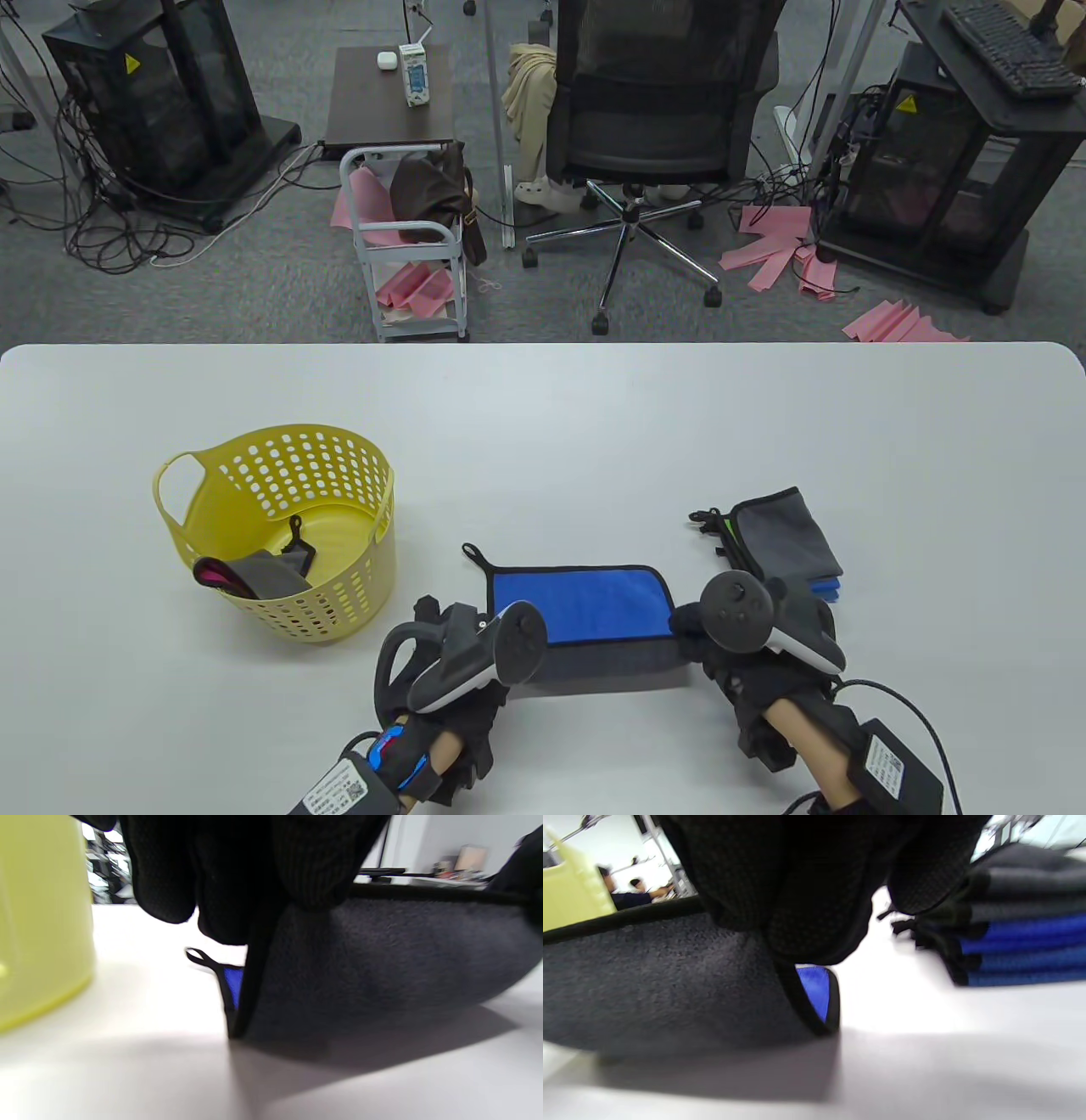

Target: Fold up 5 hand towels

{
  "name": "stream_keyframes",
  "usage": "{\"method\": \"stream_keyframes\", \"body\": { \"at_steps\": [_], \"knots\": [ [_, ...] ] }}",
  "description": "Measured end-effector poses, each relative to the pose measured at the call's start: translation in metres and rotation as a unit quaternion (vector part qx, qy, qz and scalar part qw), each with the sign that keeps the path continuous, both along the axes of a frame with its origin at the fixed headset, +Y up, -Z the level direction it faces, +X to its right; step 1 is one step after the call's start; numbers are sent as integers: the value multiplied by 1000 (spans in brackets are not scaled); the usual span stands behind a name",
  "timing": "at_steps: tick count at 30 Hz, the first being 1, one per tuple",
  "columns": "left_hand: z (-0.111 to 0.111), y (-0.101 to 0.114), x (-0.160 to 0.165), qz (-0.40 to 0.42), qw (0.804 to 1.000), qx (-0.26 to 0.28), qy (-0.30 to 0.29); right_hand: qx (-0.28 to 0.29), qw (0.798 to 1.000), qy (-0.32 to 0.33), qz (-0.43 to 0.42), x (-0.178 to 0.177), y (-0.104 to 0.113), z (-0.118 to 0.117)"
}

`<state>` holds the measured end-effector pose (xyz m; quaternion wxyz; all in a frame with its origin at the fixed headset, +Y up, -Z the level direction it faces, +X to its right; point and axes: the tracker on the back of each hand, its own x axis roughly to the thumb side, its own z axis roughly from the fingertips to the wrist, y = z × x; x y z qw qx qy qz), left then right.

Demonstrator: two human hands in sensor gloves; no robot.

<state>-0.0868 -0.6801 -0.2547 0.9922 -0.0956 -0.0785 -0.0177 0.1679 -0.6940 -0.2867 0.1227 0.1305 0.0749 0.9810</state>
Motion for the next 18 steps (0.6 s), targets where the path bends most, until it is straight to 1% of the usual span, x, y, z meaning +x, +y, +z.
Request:
{"method": "stream_keyframes", "body": {
  "at_steps": [3,5,7,8,9,12,13,16,18],
  "knots": [
    [-20,-2,11,-28,999,24,38,48,998,-41,30,-13,-2,-14],
    [-34,-8,15,-45,997,26,60,72,994,-61,57,-21,-7,-22],
    [-51,-17,19,-55,994,42,80,89,989,-76,96,-30,-18,-34],
    [-58,-21,20,-61,994,42,84,92,987,-82,104,-32,-23,-39],
    [-66,-28,21,-71,993,41,89,82,986,-89,116,-35,-31,-45],
    [-80,-44,23,-89,991,36,94,78,984,-97,131,-39,-46,-53],
    [-85,-49,24,-90,991,25,97,84,982,-98,137,-41,-50,-54],
    [-92,-61,23,-91,990,18,103,83,980,-100,154,-44,-58,-58],
    [-93,-67,22,-90,990,9,107,71,980,-101,154,-45,-62,-60]
  ]
}}
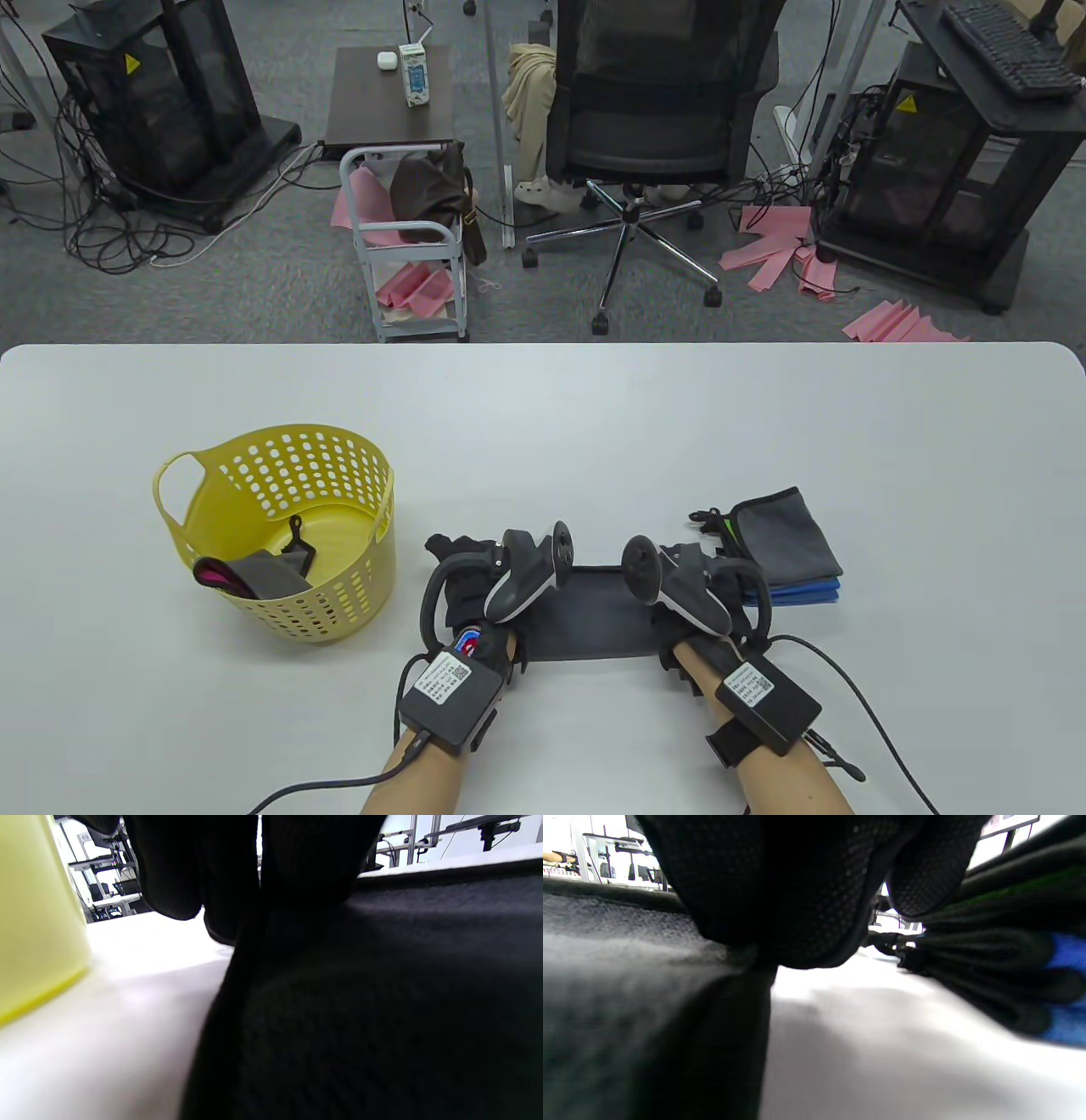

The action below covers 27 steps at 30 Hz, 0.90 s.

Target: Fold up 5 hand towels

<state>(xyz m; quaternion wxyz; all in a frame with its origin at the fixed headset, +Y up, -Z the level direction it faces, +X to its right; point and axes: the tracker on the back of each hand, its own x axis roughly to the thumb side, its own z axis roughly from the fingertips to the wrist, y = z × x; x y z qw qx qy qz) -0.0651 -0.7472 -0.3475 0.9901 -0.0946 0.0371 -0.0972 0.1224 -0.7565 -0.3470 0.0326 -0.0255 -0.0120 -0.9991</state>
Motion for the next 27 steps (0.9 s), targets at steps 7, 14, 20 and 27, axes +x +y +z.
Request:
{"method": "stream_keyframes", "body": {
  "at_steps": [7,14,20,27],
  "knots": [
    [13,13,-8,47,998,25,-21,-25,1000,1,-8,-2,15,8],
    [70,34,-24,228,969,-4,-96,-103,988,66,-96,-3,55,56],
    [97,19,-25,246,953,-5,-176,-171,964,131,-153,-11,45,86],
    [102,11,-13,265,934,-62,-230,-228,935,196,-191,-26,21,98]
  ]
}}
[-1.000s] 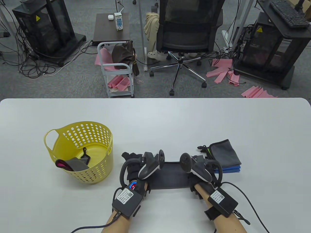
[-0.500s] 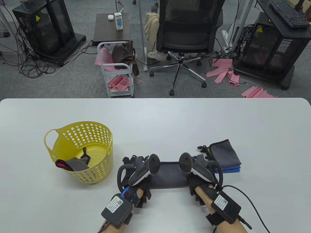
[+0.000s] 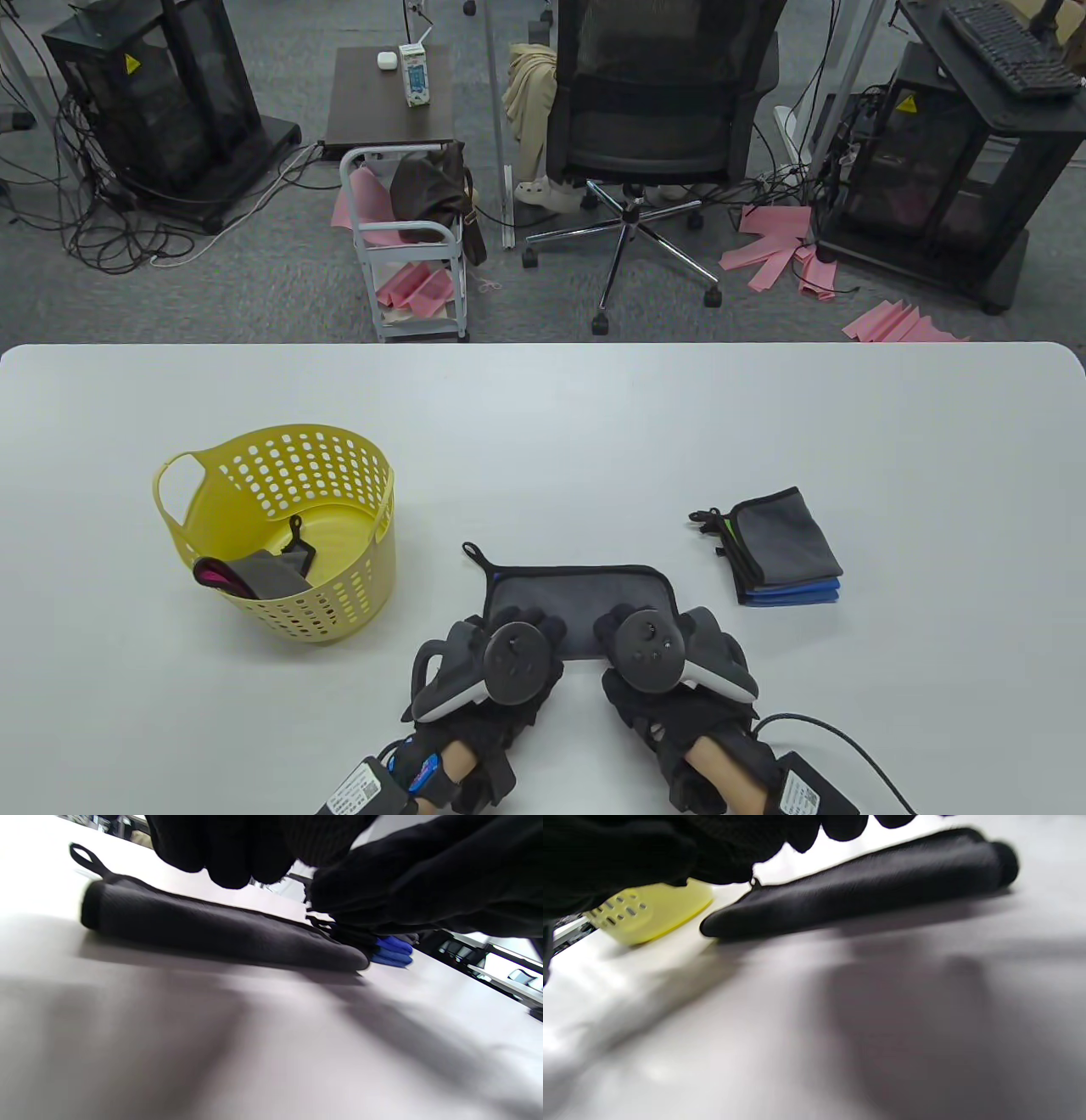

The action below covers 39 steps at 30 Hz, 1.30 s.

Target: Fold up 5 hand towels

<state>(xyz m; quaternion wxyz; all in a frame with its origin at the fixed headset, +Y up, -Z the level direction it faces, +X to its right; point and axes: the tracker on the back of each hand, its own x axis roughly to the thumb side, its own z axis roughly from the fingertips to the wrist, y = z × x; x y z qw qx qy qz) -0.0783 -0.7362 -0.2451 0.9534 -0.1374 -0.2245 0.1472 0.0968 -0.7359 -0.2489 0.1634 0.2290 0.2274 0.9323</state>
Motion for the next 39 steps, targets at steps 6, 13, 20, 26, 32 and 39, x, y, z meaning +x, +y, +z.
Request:
{"method": "stream_keyframes", "body": {
  "at_steps": [6,13,20,26,32,39],
  "knots": [
    [-1,-14,8,-14,999,-37,-32,-40,999,18,7,-4,-12,0],
    [-5,-28,9,-31,996,-74,-41,-79,996,33,22,-6,-28,-6],
    [-5,-30,5,-27,995,-82,-42,-85,996,35,19,-2,-31,-7],
    [-6,-29,2,-24,995,-87,-33,-87,996,21,13,2,-29,-6],
    [-6,-26,-9,-17,995,-98,-11,-87,996,-19,9,18,-25,-7],
    [-11,-22,-28,-10,989,-144,29,-98,994,-53,8,37,-22,-11]
  ]
}}
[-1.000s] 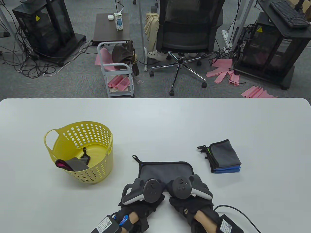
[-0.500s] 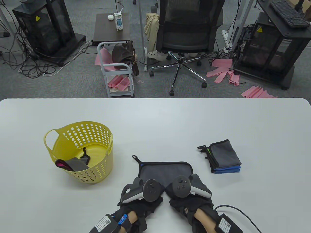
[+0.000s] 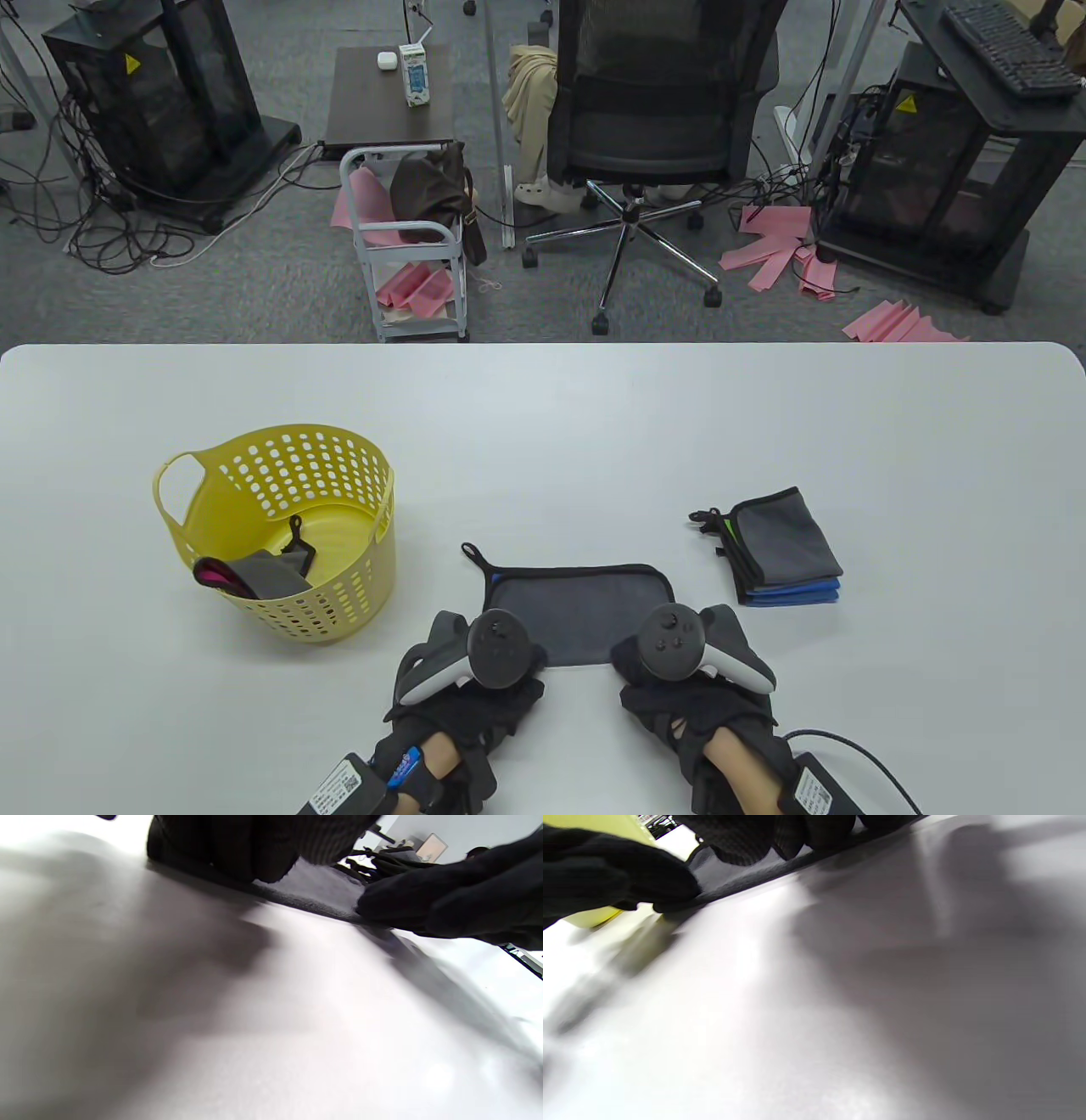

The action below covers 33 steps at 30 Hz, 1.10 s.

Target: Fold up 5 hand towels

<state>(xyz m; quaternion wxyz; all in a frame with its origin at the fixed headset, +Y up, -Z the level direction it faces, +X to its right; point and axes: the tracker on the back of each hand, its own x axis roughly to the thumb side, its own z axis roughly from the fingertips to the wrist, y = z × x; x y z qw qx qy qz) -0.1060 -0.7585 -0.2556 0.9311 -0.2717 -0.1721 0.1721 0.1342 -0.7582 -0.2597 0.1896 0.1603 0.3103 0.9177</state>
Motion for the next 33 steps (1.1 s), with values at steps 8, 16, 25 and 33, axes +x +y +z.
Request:
{"method": "stream_keyframes", "body": {
  "at_steps": [8,16,25,33],
  "knots": [
    [-4,2,-7,-3,1000,-6,13,-15,1000,-19,-7,10,0,-5],
    [-11,1,-14,30,999,-19,22,0,999,-33,-16,13,2,-9],
    [-4,14,-18,40,997,67,28,105,987,-118,-32,19,25,-23],
    [-1,20,-19,-29,984,170,34,104,972,-186,98,13,17,-61]
  ]
}}
